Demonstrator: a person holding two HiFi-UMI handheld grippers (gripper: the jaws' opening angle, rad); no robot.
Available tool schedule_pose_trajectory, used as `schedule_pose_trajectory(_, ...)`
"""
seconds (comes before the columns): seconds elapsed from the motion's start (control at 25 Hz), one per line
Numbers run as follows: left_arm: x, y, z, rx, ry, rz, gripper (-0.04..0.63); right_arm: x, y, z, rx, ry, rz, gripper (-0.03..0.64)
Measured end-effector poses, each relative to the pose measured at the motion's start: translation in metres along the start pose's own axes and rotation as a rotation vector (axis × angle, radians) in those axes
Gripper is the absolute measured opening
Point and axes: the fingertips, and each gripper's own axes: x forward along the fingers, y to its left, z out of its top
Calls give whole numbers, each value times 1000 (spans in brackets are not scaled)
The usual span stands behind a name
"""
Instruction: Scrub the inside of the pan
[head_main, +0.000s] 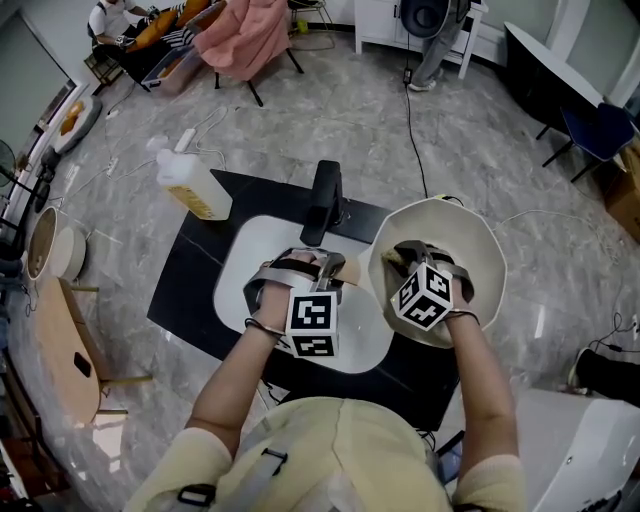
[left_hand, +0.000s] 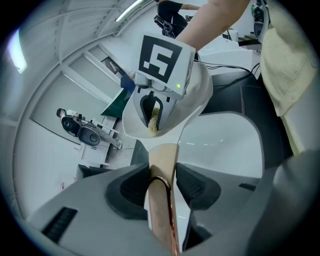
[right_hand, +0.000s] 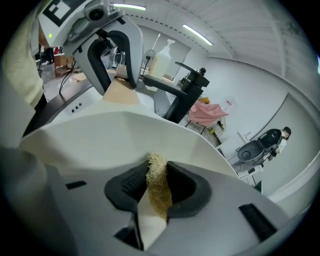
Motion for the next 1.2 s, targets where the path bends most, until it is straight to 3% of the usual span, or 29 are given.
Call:
schedule_pose_trajectory(0.8,1,-1,-2,11,1,-5,166,11,-57,-95,28,372,-185,111)
schedule_pose_trajectory(1.2,1,-1,-1,28,4,4,166,-18,-51,-137,28,588,-137,112)
